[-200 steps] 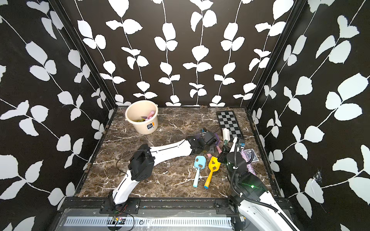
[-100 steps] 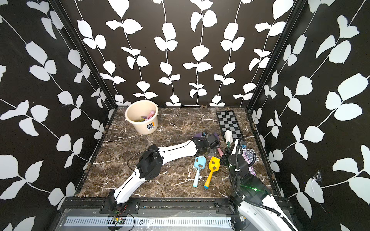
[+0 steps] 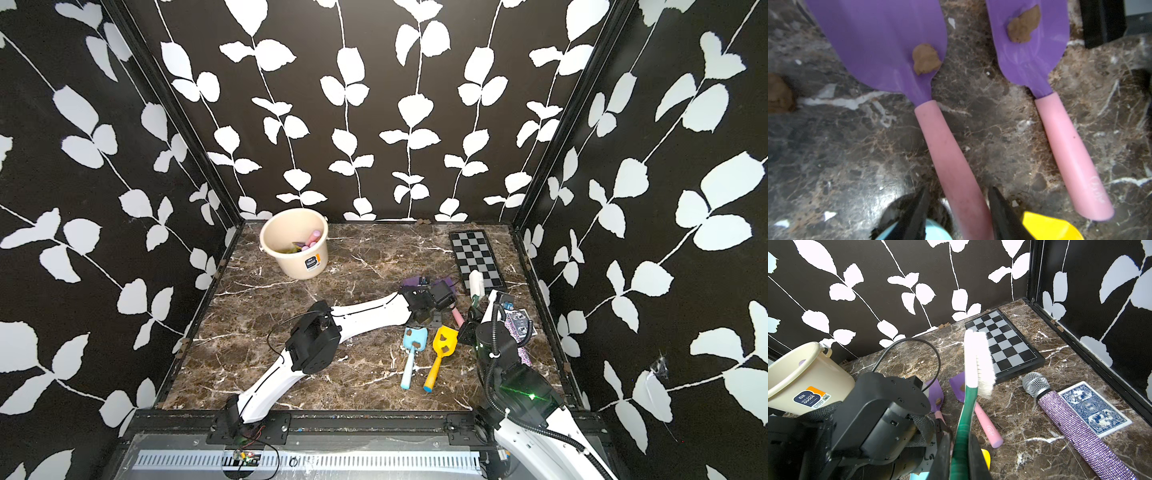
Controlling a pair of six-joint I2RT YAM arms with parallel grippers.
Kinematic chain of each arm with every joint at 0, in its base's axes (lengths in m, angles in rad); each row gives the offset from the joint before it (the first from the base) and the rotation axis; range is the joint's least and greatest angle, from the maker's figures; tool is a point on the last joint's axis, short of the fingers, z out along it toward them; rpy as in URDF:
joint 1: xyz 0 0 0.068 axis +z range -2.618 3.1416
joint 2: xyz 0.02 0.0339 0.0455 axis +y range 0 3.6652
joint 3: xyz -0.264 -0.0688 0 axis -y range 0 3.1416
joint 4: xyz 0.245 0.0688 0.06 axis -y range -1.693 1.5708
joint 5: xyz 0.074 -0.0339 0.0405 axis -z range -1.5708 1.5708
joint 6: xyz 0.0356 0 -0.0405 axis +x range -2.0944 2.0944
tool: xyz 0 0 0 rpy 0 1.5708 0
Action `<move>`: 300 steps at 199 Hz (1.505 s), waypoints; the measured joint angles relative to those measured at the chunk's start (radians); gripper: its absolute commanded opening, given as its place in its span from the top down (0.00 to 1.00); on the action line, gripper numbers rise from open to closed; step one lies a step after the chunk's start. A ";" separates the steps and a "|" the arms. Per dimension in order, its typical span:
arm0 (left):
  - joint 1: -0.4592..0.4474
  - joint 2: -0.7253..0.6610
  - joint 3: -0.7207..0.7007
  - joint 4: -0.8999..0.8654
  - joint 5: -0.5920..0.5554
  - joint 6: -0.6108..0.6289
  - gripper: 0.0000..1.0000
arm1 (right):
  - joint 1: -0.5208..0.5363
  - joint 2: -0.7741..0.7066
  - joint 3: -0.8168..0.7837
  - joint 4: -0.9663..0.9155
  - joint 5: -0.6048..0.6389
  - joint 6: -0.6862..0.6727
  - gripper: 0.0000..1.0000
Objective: Brush the soil off the hand trowel and place it into the bucket
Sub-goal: Pick up the hand trowel from the center of the board.
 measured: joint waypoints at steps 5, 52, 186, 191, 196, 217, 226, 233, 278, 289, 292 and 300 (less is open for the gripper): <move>0.000 0.000 0.002 -0.004 0.000 0.000 0.61 | 0.000 0.000 0.000 0.000 0.000 0.000 1.00; 0.000 0.000 0.005 -0.018 -0.001 0.015 0.52 | 0.000 0.003 0.000 0.000 0.000 0.004 1.00; 0.002 0.048 0.040 -0.026 -0.001 0.032 0.66 | 0.000 0.004 0.000 -0.006 0.000 0.000 1.00; 0.002 0.048 0.042 -0.027 0.000 0.033 0.67 | 0.000 0.005 0.000 -0.006 0.001 0.000 1.00; 0.002 0.050 0.044 -0.029 0.002 0.032 0.68 | 0.000 0.006 0.000 -0.006 0.000 0.000 1.00; 0.005 0.050 0.052 -0.033 0.008 0.035 0.73 | 0.000 0.015 0.000 -0.005 0.000 0.000 1.00; 0.005 0.050 0.054 -0.032 0.011 0.037 0.75 | 0.000 0.019 0.000 -0.005 0.000 0.000 1.00; 0.005 0.050 0.054 -0.032 0.014 0.039 0.77 | 0.000 0.020 0.000 -0.005 0.000 0.000 1.00; 0.012 0.046 0.054 -0.033 0.051 0.042 0.89 | 0.000 0.023 0.000 -0.005 0.000 0.000 1.00; 0.015 0.041 0.054 -0.037 0.069 0.043 0.95 | 0.000 0.023 0.000 -0.005 0.000 0.000 1.00; 0.017 0.039 0.054 -0.039 0.074 0.044 0.96 | 0.000 0.023 0.000 -0.005 0.000 0.000 1.00; 0.021 0.031 0.053 -0.047 0.091 0.050 1.00 | 0.000 0.024 0.000 -0.005 0.000 0.000 1.00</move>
